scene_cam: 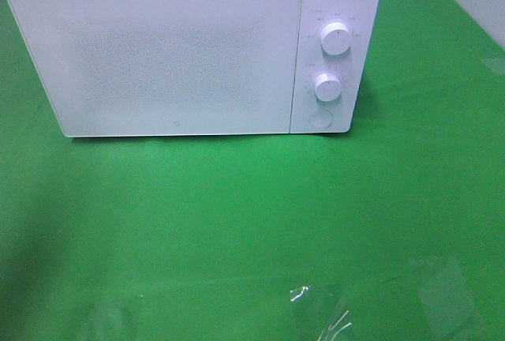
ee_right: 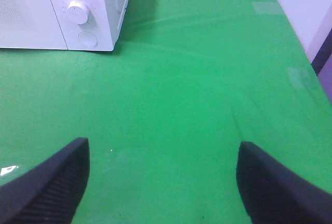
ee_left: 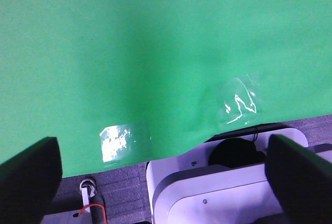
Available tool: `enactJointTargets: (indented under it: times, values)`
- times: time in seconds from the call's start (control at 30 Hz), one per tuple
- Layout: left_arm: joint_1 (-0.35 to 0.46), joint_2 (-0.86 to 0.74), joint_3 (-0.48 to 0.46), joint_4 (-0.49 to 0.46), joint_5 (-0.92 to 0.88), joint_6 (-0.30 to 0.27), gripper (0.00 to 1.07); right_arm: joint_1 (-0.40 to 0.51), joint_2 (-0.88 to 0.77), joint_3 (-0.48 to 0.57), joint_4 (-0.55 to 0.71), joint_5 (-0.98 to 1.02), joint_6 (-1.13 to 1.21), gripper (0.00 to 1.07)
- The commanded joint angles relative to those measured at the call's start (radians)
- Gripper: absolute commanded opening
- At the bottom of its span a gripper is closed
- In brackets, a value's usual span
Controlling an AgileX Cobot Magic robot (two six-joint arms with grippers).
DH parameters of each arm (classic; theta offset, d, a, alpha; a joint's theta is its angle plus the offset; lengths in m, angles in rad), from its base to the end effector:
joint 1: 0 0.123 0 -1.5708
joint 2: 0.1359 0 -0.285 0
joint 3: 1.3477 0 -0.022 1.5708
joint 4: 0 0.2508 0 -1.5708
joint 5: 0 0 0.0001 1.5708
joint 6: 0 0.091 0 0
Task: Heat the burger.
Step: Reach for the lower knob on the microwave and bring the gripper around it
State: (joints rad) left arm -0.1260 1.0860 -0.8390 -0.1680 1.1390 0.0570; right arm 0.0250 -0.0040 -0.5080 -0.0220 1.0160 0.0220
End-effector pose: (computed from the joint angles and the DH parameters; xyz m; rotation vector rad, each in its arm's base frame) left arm 0.1751 -0.0361 0.2861 0.1911 2.8594 -0.2463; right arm -0.0046 -0.0018 0.2832 -0.0024 1.9874 0.0043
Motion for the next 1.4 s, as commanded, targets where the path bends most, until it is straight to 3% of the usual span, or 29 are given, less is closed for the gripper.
enactJointTargets:
  times: [0.03,0.3,0.37,0.47,0.67,1.03,1.17,1.23,1.4]
  values:
    - [0.001,-0.144,0.108,0.018,-0.024,0.032,1.02,-0.005,-0.025,0.000,0.002,-0.015,-0.016,0.74]
    - [0.001,-0.382,0.265,0.026,-0.093,0.043,1.01,-0.005,-0.025,0.000,0.002,-0.015,-0.016,0.74]
    - [0.001,-0.533,0.329,0.027,-0.101,0.035,1.01,-0.005,-0.025,0.000,0.002,-0.015,-0.016,0.74]
    - [0.001,-0.569,0.329,0.027,-0.101,0.033,1.01,-0.005,-0.025,0.000,0.002,-0.015,-0.016,0.74]
    - [0.001,-0.799,0.329,0.033,-0.103,0.028,1.01,-0.005,-0.025,0.000,0.002,-0.015,-0.016,0.74]
    - [0.006,-0.999,0.329,0.025,-0.103,0.025,1.01,-0.005,-0.025,0.000,0.002,-0.015,-0.016,0.74]
    - [0.047,-1.057,0.329,0.026,-0.103,0.025,1.01,-0.005,-0.025,0.000,0.002,-0.015,-0.016,0.74]
    - [0.111,-1.119,0.329,0.025,-0.103,0.025,1.01,-0.005,-0.025,0.000,0.002,-0.015,-0.016,0.74]
    - [0.111,-1.113,0.329,0.023,-0.104,0.025,1.01,-0.005,-0.025,0.000,0.002,-0.015,-0.016,0.74]
